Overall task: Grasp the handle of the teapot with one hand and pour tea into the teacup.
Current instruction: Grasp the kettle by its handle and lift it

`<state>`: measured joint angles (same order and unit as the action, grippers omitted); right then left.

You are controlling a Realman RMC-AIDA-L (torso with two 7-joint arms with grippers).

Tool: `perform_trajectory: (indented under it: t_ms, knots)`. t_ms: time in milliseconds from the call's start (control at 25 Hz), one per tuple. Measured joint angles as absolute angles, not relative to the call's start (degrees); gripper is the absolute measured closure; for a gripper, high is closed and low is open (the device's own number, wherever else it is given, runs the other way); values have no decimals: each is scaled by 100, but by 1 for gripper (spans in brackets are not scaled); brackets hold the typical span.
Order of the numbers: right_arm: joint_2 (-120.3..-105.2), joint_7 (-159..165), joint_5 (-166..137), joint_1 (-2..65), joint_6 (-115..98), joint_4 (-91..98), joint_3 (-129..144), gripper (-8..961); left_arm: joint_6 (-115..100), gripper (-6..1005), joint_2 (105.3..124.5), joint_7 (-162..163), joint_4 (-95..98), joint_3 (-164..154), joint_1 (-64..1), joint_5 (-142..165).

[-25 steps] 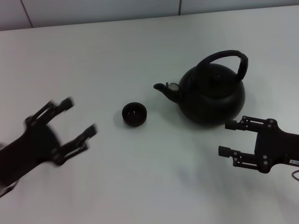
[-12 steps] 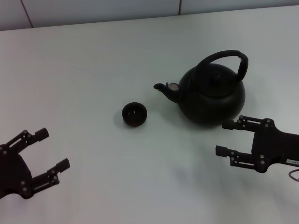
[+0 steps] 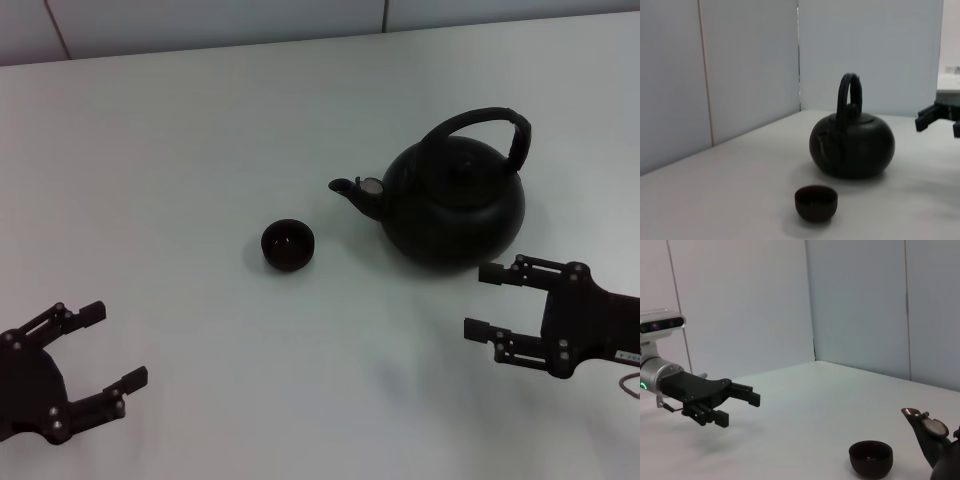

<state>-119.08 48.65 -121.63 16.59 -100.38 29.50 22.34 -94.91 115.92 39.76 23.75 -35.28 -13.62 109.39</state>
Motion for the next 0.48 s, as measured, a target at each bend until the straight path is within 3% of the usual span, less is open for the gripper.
perform_trajectory:
  t_ms: [200,480]
  knots:
    - [-11934,4335,-11255,1290,-10058,2442,2218,274,-9664,144,11623,4004,2374,-3349,-1387,10884]
    - [-11946,2106,-8919,877,-9480,162,1564,276,-9717,145,11660,4038,2368,-3231,-1447,10872]
